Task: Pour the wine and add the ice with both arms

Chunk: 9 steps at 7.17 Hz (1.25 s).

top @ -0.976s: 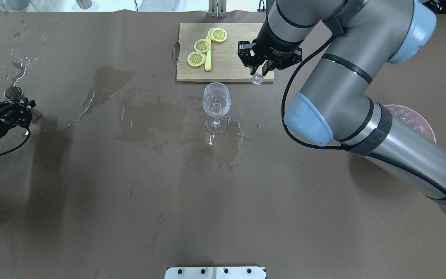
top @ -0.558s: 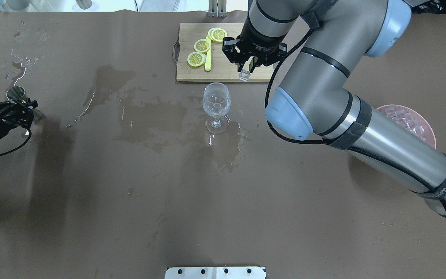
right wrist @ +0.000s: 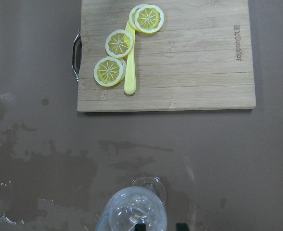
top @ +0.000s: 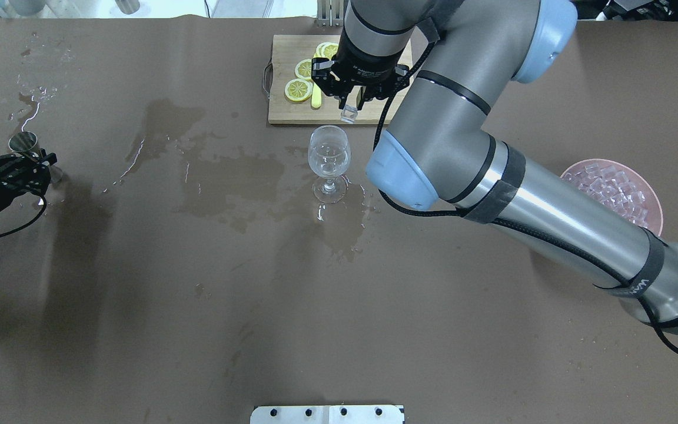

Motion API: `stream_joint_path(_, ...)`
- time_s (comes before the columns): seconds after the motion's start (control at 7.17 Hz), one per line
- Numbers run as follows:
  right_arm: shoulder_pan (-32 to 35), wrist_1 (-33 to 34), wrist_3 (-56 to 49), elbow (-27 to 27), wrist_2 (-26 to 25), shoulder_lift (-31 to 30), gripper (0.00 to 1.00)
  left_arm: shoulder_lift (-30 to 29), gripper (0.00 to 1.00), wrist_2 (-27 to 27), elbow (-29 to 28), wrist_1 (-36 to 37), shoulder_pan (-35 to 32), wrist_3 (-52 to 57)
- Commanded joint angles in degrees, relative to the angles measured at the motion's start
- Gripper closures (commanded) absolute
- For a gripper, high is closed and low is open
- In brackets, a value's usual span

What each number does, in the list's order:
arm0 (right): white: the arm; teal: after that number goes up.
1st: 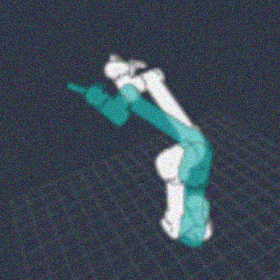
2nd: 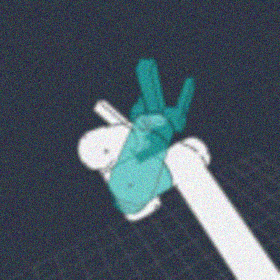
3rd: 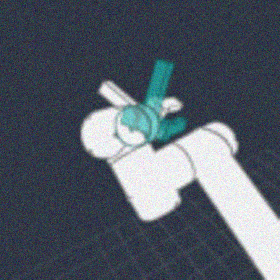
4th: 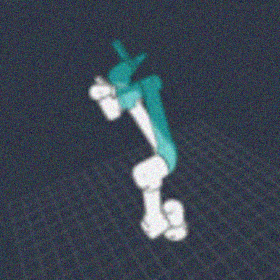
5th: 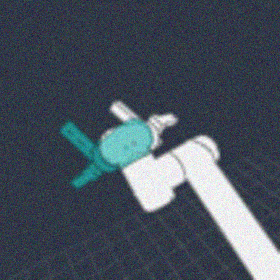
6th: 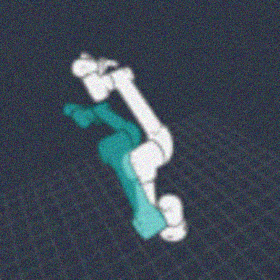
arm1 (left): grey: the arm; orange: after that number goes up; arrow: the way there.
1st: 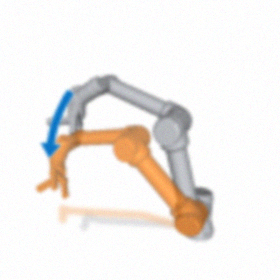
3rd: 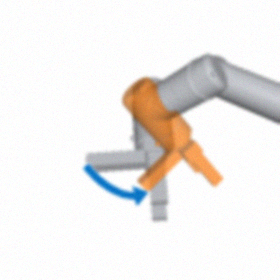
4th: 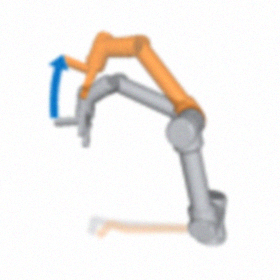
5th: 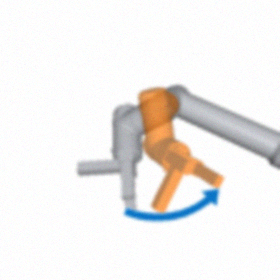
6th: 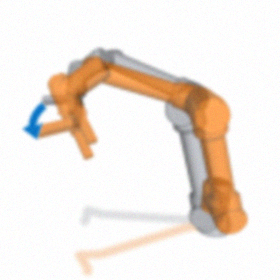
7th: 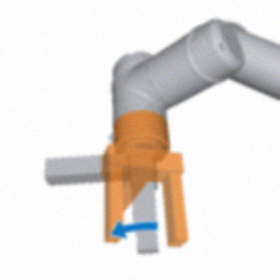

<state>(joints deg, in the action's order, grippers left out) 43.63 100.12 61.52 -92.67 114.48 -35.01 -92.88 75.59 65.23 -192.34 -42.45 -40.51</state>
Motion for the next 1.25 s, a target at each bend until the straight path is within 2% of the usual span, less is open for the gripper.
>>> stream_joint_path(0.0, -1.61, -0.10, 0.00, 1.97, -1.79, 1.26, 0.77, -0.11, 0.69, 0.00, 0.42, -0.92, 0.00, -0.62)
stream_joint_path(0.14, -2.40, -0.18, 0.09, 1.97, -2.67, 1.17, 0.77, -0.11, 0.68, 0.09, 0.52, -2.15, 0.00, -0.71)
stream_joint_path(0.84, -3.55, -0.18, 0.18, 2.41, -3.90, 1.17, 0.77, 0.33, 0.50, -0.09, -0.01, -3.74, 0.00, -0.71)
stream_joint_path(0.98, -3.55, -0.18, 0.18, 2.41, -3.91, 1.08, 0.76, 0.42, 0.42, 0.00, -0.19, -3.74, 0.00, -0.71)
stream_joint_path(1.12, -3.55, -0.18, 0.18, 2.41, -3.91, 0.99, 0.74, 0.42, 0.06, -0.09, -0.10, -3.92, 0.00, -0.80)
